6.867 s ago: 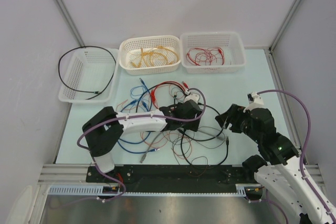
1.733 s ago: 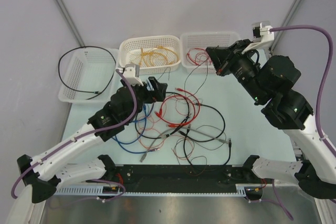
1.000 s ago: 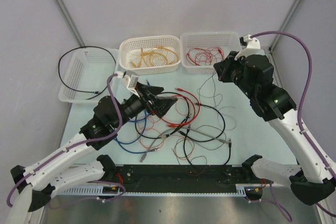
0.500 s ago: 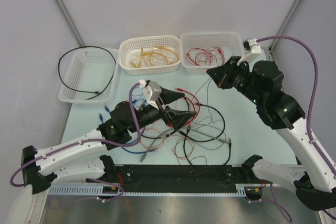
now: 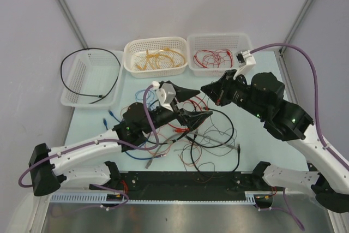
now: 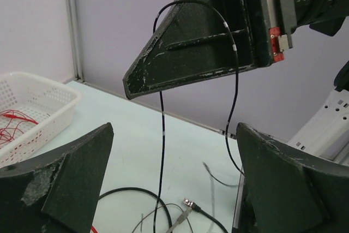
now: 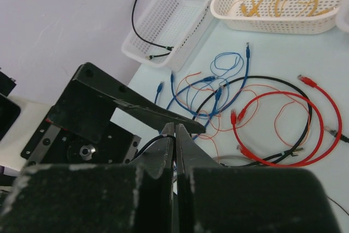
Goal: Untangle the cables
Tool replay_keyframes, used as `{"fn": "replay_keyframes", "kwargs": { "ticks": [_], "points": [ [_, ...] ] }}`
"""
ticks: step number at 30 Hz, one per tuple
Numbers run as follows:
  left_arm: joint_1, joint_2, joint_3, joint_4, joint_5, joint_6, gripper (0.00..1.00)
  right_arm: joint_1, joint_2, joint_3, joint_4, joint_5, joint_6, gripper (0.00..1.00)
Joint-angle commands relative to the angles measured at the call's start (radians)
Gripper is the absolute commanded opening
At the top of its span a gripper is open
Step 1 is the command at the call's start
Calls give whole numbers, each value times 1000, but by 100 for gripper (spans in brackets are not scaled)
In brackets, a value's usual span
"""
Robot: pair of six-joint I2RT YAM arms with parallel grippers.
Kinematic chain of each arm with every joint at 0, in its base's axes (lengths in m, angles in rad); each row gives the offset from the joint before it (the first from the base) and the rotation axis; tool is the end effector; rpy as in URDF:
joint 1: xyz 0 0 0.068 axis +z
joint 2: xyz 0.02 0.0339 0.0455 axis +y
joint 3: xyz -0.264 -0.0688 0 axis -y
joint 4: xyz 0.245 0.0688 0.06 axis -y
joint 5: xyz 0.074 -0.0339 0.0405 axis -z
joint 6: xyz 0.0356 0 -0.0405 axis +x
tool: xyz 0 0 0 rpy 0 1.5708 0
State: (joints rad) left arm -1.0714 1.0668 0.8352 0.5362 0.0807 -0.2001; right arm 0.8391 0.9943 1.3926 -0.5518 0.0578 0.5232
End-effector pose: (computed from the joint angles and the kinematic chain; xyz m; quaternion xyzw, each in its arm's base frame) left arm 0.1168 -0.2201 0.3797 0.2790 0.5222 -0.4975 0.6340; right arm 0.1264 0.1377 0.4684 -0.1008 0.7524 0.3926 0.5192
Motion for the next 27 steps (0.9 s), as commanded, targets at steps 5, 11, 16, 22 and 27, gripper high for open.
{"fn": "replay_keyframes", "kwargs": {
  "ticks": [5, 11, 16, 22, 27],
  "points": [
    [-5, 65, 67, 80, 106, 47, 96, 57, -10, 23, -5, 36, 17, 0],
    [-4, 81, 79, 80, 131, 59, 65, 78, -5, 23, -25, 50, 12, 0],
    [-4, 61, 73, 79, 137, 54, 17, 87, -14, 20, -37, 65, 3, 0],
    [-4, 16, 54, 61, 70, 44, 0, 91, -32, 14, -49, 76, -8, 40],
    [16, -53, 45, -33, -44, 36, 0, 91, -57, 14, -95, 103, -8, 78]
  ]
}}
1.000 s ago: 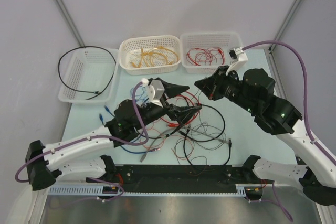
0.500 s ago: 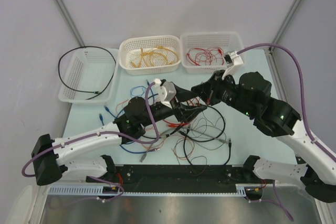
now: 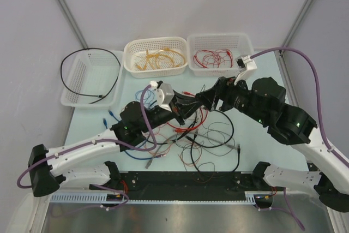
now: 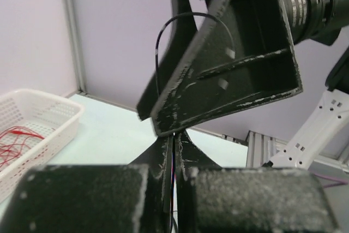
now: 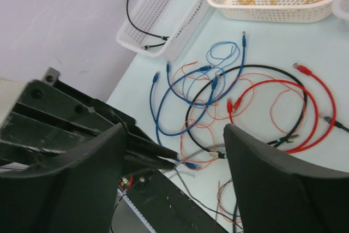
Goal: Untangle the cables
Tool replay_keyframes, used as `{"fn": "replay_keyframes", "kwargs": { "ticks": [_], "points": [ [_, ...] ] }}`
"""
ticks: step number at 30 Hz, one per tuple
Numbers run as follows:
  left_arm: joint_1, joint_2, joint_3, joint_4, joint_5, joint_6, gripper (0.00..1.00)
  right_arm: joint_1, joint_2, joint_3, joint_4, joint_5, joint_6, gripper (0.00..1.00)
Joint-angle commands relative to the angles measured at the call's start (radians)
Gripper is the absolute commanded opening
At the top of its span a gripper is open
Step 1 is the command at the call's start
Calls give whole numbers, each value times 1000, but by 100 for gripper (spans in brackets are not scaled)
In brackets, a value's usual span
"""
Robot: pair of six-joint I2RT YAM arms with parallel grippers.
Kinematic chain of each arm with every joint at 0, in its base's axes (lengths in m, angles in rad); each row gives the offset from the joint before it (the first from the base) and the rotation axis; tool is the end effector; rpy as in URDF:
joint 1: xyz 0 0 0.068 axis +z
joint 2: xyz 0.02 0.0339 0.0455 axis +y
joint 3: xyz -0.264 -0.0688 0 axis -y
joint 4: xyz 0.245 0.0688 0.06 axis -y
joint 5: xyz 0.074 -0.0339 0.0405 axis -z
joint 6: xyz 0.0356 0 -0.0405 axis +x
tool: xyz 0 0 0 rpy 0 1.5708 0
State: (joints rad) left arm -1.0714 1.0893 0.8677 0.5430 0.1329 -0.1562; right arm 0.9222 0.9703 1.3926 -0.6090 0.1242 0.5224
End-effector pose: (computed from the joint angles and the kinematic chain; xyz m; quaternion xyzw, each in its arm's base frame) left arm 0.1173 -0.2249 0.3867 0.3061 0.4997 -0.4979 0.6392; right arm 0.1105 0.1385 0.4662 -0.1138 0.7610 0.3852 0.5094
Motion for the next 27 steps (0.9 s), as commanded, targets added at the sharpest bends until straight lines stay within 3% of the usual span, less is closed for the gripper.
{"fn": "replay_keyframes", "kwargs": {
  "ticks": [1, 7, 14, 17, 23, 27],
  "points": [
    [25, -86, 11, -57, -128, -26, 0, 7, -39, 14, -47, 48, -10, 84],
    [166, -150, 39, -227, -219, -118, 0, 7, -102, 13, -90, 120, -10, 90],
    [313, -175, 183, -426, -534, -89, 0, 7, -211, -56, -49, 193, -12, 89],
    [398, -134, 294, -495, -670, -71, 0, 7, -216, -82, -55, 193, -10, 88],
    [617, 0, 528, -698, -719, -105, 0, 7, -206, -141, -63, 140, 21, 88],
    [718, 44, 571, -693, -786, -109, 0, 7, -197, -165, -46, 123, 14, 87]
  ]
}}
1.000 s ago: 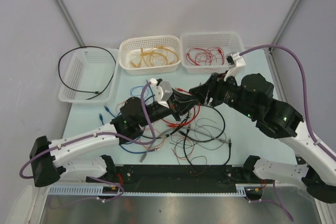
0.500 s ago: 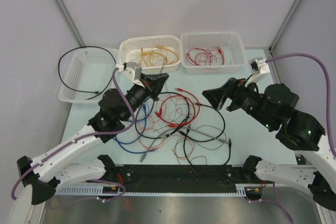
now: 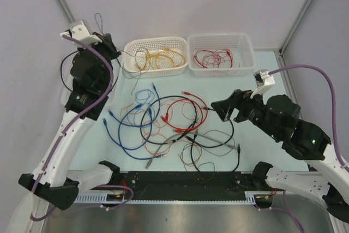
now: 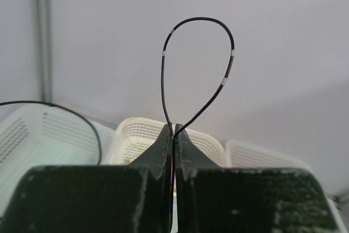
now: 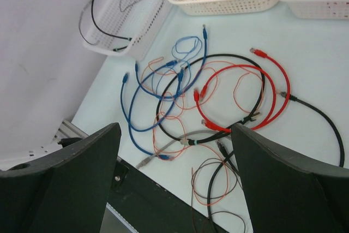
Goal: Untangle the cables
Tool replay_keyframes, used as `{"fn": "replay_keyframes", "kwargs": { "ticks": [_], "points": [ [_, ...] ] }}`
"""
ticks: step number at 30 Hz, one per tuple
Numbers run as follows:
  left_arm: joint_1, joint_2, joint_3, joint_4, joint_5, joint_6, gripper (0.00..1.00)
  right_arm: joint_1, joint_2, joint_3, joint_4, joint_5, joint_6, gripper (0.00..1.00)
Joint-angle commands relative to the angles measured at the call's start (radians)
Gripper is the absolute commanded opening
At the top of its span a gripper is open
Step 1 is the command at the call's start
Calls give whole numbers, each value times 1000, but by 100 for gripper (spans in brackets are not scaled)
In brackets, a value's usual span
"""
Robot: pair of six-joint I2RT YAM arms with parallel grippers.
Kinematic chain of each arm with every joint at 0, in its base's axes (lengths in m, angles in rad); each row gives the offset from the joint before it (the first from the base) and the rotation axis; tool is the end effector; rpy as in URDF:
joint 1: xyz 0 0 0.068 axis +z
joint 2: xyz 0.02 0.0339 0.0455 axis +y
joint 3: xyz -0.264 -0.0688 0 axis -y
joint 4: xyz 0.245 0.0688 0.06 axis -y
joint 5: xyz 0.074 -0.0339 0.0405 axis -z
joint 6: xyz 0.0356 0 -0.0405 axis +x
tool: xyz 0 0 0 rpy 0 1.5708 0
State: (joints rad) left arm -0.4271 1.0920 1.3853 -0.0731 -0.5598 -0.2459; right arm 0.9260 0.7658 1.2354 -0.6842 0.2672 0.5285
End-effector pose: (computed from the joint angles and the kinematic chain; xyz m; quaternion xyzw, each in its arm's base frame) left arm 0.2055 -0.0728 0.4988 -0.1604 0.6178 -0.0847 0.7651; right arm 0.0838 0.0958 0.4378 -0.0705 0.7731 0.3358 0.5334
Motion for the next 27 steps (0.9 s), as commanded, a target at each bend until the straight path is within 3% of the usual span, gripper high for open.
{"fn": "replay_keyframes", "kwargs": {
  "ticks": [1, 6, 10, 20, 27],
  "points": [
    [97, 57, 61, -80, -101, -21, 0, 4, 9, -10, 32, -22, -1, 87],
    [257, 131, 52, -37, -132, -24, 0, 4, 21, -42, 54, -25, 8, 87],
    [384, 178, 38, -39, -141, -93, 0, 5, -20, -160, 141, -34, 31, 87],
    [478, 376, 34, 15, -158, -81, 0, 1, -14, -257, 183, -5, 7, 87],
    [550, 503, 87, -102, -215, -131, 1, -33, -23, -306, 212, -11, -4, 87]
  ]
}}
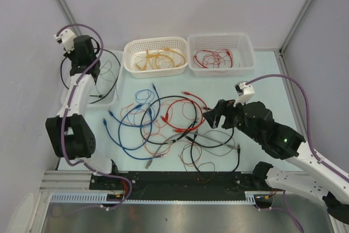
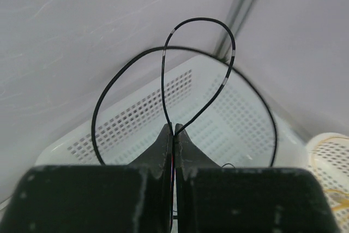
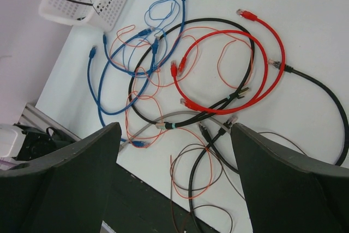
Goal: Untangle the cables
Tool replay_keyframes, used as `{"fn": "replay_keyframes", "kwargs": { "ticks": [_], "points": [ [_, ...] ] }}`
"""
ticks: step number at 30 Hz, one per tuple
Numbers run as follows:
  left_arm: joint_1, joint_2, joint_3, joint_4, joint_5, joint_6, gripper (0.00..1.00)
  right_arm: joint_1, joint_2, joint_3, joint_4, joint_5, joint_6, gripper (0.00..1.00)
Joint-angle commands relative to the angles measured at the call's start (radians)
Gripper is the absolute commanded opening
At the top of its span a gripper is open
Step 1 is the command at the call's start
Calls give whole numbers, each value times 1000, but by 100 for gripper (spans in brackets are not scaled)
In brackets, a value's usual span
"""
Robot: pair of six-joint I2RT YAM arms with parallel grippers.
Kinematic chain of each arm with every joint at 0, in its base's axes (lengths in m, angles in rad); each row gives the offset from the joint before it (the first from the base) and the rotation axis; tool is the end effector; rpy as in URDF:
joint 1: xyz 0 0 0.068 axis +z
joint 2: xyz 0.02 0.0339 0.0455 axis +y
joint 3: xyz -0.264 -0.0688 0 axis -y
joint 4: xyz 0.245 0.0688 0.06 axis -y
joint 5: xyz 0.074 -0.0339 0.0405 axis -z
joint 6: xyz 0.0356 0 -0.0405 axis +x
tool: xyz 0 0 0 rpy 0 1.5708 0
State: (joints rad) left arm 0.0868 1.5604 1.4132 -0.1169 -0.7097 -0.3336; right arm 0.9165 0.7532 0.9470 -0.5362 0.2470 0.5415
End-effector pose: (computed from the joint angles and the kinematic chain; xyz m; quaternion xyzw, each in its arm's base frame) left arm 0.3625 0.0548 0.3745 -0.3619 0.6841 0.2036 0.5996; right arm 0.1034 0.1205 0.3637 -0.0814 0.8100 0.3059 0.4936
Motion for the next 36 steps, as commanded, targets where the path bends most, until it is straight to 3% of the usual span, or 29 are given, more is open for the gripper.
{"fn": "replay_keyframes", "kwargs": {
  "ticks": [1, 2, 3, 5, 6, 11, 17, 24, 26, 33, 36],
  "points": [
    [40, 39, 67, -66, -82, -39, 3, -31, -9, -19, 73, -4, -14, 87],
    [41, 46, 70, -67, -88, -29, 7, -44, -8, -19, 74, -26, -15, 87],
    [41, 49, 73, -69, -91, -24, 24, -48, -6, -19, 74, -32, -14, 87],
    [41, 47, 78, -63, -56, 10, 46, -56, -8, -20, 76, -48, -14, 87],
    [39, 43, 75, -61, -47, 8, 64, -60, -12, -19, 71, -48, -14, 87],
    [34, -31, 49, -58, -21, -59, 99, -68, -32, -22, 71, -49, -8, 87],
    [-77, -176, -3, -58, -13, -76, 100, -70, -40, -20, 76, -41, -6, 87],
    [-468, -424, -388, 52, 73, -148, 96, -77, 14, -36, 39, -25, -5, 87],
    [-534, -434, -439, 43, 147, -208, 91, -82, 38, -43, 48, -55, 11, 87],
    [-867, -361, -523, -82, 177, -277, 91, -106, 100, -62, 35, -20, 9, 87],
    [-940, -352, -542, -116, 179, -338, 95, -204, 150, -80, 38, -53, 32, 86]
  ]
}}
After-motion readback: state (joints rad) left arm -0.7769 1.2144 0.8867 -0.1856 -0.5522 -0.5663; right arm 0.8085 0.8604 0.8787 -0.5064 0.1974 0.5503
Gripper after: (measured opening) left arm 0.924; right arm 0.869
